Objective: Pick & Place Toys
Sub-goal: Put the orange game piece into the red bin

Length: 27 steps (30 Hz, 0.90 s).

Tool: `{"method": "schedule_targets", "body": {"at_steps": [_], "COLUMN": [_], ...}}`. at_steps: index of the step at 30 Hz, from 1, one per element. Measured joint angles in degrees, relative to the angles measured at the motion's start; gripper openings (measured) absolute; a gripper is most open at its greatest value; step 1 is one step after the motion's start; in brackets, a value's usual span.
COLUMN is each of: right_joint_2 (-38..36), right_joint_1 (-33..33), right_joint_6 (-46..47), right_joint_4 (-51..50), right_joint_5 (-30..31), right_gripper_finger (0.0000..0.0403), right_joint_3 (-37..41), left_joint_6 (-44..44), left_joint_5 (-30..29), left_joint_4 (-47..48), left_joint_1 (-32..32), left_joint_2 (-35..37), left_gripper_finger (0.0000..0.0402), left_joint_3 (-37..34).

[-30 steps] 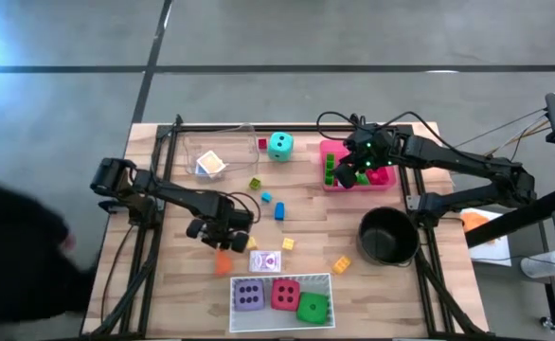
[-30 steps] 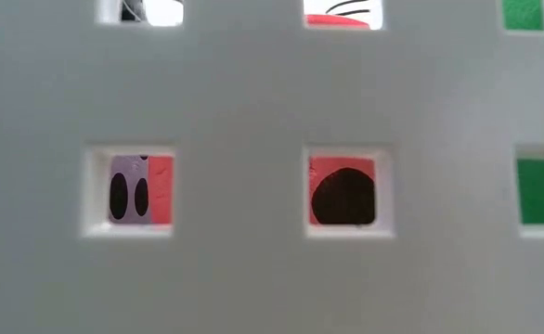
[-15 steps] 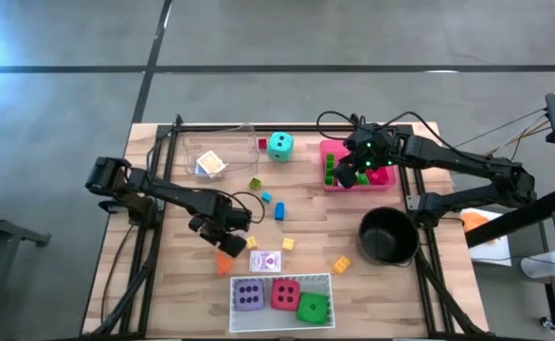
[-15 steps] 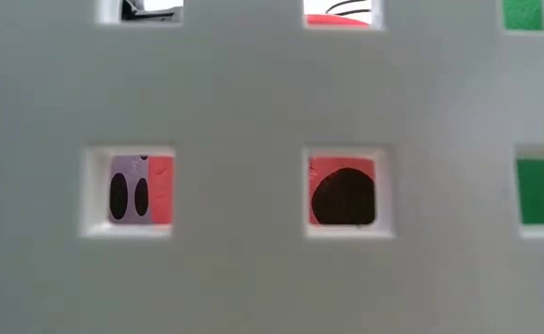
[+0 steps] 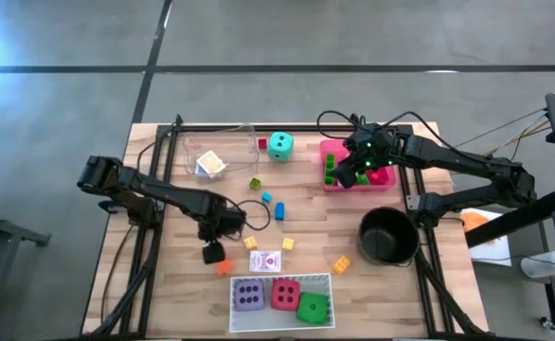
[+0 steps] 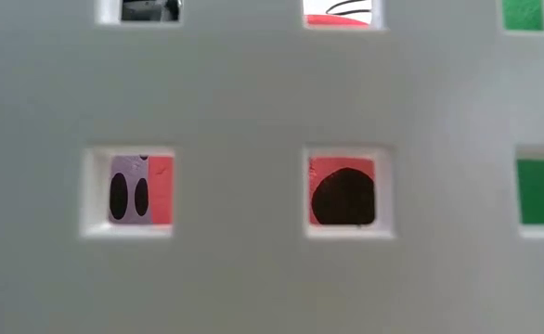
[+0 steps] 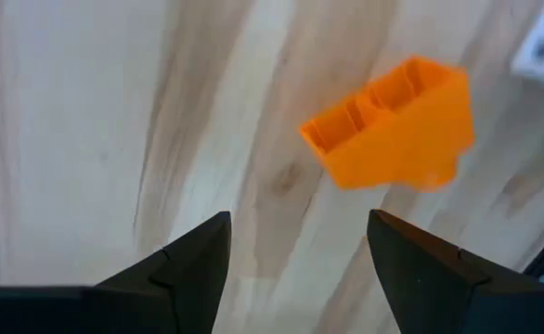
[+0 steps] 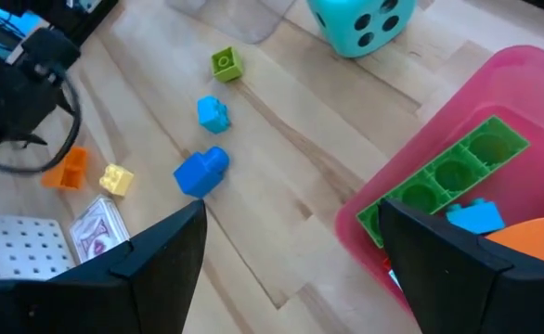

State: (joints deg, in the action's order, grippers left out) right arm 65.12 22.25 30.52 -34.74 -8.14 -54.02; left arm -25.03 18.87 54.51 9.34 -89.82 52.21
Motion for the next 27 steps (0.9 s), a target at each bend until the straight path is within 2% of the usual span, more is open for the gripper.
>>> {"method": "schedule_targets", "body": {"at_steps": [12, 18, 27], "right_joint_2": [0.00, 0.00, 0.00], "right_joint_1": [-0.01, -0.01, -0.01], "right_joint_6": [2.52, 3.81, 5.35], "right_joint_4": [0.70, 1.07, 1.05], "right_joint_5": [0.13, 0.17, 0.17], "right_gripper_finger": [0.0308, 0.0308, 0.0308], "right_joint_3": [0.02, 0.02, 0.02], "left_joint_6": [13.49, 25.68, 38.68], "left_joint_5": [-2.81, -3.35, -12.33], "left_joint_4": [-2.43, -6.01, -11.86], "left_joint_1": [2.69, 5.47, 10.92], "left_joint_2": [0.04, 0.04, 0.04], "left_gripper_finger": [0.0257, 0.0257, 0.0257], "left_joint_3": [0.00, 0.00, 0.00]}}
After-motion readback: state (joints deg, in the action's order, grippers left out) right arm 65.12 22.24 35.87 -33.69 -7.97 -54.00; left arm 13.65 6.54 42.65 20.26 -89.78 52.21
